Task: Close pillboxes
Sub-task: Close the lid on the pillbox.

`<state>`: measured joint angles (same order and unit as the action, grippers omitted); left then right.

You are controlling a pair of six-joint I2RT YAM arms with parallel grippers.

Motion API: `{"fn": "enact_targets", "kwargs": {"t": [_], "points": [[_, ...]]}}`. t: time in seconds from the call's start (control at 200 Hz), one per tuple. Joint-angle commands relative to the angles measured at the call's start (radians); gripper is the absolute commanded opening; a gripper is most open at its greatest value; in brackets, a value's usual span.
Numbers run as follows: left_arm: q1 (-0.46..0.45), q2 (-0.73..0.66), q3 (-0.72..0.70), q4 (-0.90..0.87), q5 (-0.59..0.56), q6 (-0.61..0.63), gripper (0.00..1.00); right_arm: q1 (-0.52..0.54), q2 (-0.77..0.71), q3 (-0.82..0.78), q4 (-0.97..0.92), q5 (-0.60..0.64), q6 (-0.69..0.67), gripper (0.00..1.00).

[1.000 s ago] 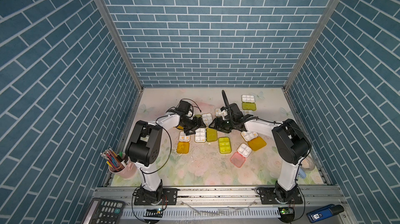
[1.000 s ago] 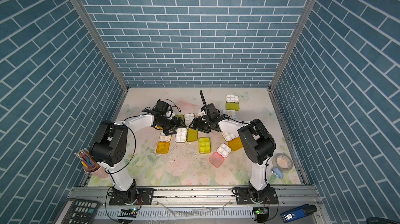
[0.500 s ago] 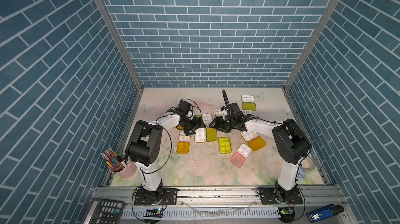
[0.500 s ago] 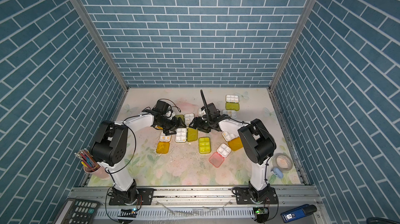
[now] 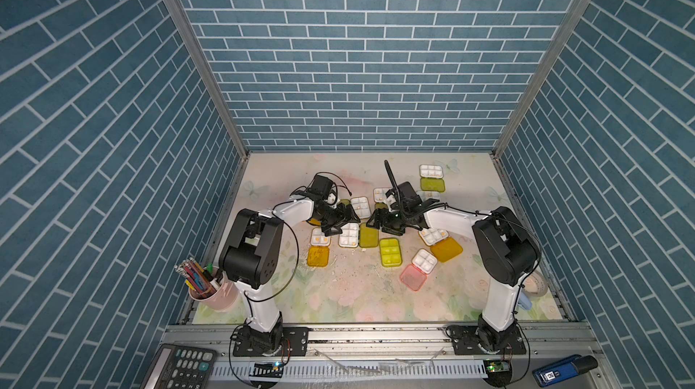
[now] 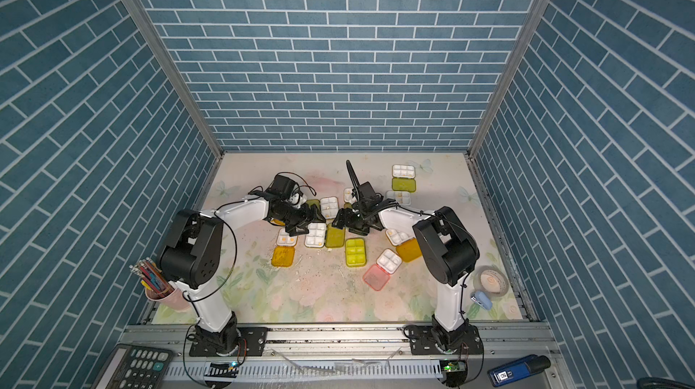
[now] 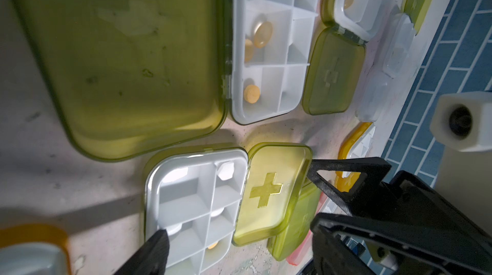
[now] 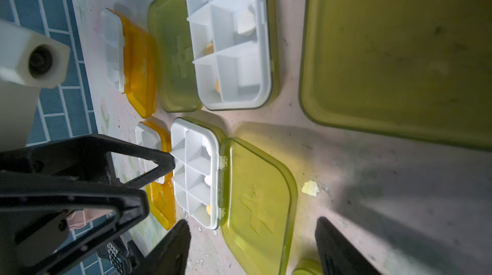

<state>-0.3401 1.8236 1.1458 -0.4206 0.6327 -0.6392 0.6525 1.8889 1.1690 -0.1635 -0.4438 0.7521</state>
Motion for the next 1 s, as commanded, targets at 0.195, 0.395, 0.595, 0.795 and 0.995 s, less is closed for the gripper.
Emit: {"fn": "enact_targets", "kwargs": {"t": [0.195, 0.395, 0.595, 0.795, 0.995], "points": [[0.000, -0.026, 0.010, -0.023, -0.011, 0.025, 0.86, 0.004, 0.020, 0.005, 0.115, -0.087, 0.033, 0.76], [0.000, -0.012, 0.009, -0.022, -0.017, 0.026, 0.86, 0.004, 0.048, 0.021, 0.124, -0.097, 0.046, 0.76], [0.000, -0.012, 0.008, -0.019, -0.014, 0.026, 0.85, 0.003, 0.055, 0.017, 0.096, -0.068, 0.051, 0.76], [0.000, -0.009, 0.006, -0.018, -0.013, 0.026, 0.85, 0.002, 0.062, 0.012, 0.132, -0.093, 0.069, 0.76], [0.000, -0.006, 0.008, -0.020, -0.013, 0.028, 0.86, 0.008, 0.088, 0.031, 0.211, -0.160, 0.128, 0.75]]}}
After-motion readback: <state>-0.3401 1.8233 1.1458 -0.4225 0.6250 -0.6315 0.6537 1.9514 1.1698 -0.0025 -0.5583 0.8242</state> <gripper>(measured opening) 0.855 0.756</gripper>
